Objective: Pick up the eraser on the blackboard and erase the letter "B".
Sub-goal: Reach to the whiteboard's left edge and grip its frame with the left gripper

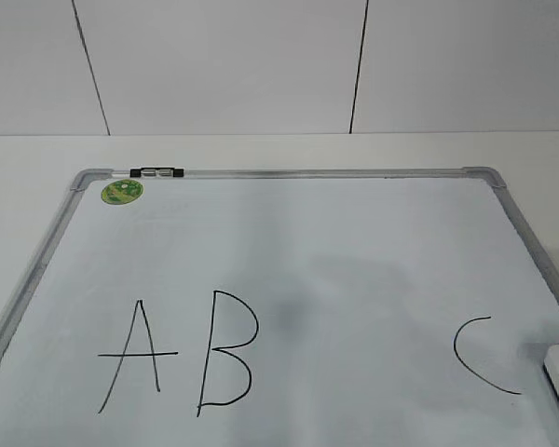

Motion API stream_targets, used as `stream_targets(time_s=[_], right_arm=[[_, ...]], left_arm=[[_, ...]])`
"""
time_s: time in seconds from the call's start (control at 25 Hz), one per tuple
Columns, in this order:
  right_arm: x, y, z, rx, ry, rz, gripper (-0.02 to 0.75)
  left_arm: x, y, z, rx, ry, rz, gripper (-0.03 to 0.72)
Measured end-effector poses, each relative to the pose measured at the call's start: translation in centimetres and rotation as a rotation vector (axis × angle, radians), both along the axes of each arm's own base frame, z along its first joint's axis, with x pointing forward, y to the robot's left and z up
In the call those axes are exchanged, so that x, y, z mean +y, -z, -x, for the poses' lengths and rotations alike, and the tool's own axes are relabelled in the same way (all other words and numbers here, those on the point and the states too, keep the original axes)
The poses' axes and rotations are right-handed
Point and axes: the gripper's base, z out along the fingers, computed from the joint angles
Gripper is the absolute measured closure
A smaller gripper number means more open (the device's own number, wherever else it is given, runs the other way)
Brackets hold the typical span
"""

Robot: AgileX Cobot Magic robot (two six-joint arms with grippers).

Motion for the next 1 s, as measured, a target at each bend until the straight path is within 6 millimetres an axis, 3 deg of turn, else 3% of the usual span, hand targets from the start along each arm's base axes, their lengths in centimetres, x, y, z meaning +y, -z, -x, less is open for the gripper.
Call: stream_targets(time_s=[0.44, 0.6, 1.0], right_arm=[[0.4, 1.5, -3.2, 0.184, 0.001, -0.002, 0.172], [0.4, 1.9, -3.8, 0.218, 0.002, 0.001, 0.172], [0.4, 2.1, -4.2, 0.24, 0.002, 0.002, 0.172]], left_arm=[[-0.1, 0.0, -0.9, 0.057, 0.002, -0.006, 0.449], [-0.4, -0.3, -3.5, 0.213, 0.002, -0.023, 0.449], [-1.4, -3.6, -12.0, 0.581, -0.001, -0.057, 0.449]])
